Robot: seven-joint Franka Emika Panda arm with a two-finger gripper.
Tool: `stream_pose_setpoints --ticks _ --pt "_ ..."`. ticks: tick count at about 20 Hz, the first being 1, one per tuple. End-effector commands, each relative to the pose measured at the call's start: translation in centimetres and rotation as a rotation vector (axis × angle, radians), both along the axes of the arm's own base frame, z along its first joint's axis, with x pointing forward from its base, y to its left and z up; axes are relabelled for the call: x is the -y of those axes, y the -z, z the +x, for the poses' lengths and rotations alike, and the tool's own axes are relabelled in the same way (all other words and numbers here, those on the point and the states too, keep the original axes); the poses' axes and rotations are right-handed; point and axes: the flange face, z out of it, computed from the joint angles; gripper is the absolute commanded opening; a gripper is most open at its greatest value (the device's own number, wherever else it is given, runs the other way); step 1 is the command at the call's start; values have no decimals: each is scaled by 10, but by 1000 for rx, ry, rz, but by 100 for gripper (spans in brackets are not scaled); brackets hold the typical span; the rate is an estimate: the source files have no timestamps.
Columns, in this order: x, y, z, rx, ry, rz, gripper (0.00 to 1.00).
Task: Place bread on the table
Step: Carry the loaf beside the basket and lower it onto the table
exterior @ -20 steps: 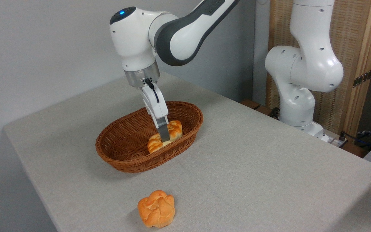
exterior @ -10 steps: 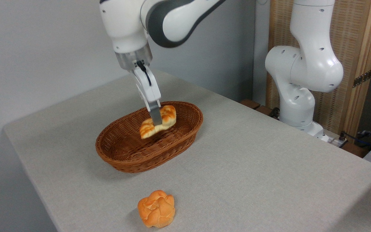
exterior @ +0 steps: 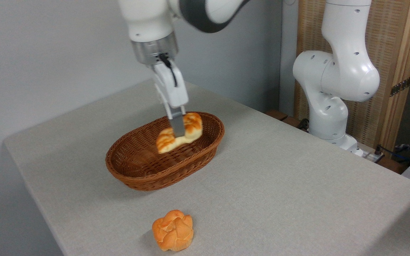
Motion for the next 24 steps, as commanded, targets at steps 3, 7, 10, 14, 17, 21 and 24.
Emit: stream_pose_setpoints --ticks 3,7,10,14,17,21,24 --pt "-96 5 -10 -43 90 33 0" --pt "-110 33 -9 -93 97 88 15" --pt "-110 50 -12 -130 88 92 81" --pt "-113 52 -11 -134 94 116 99" --pt "-113 52 -11 -134 95 115 100" --pt "-113 52 -11 -132 95 116 100" --pt "-113 48 -10 -124 95 116 100"
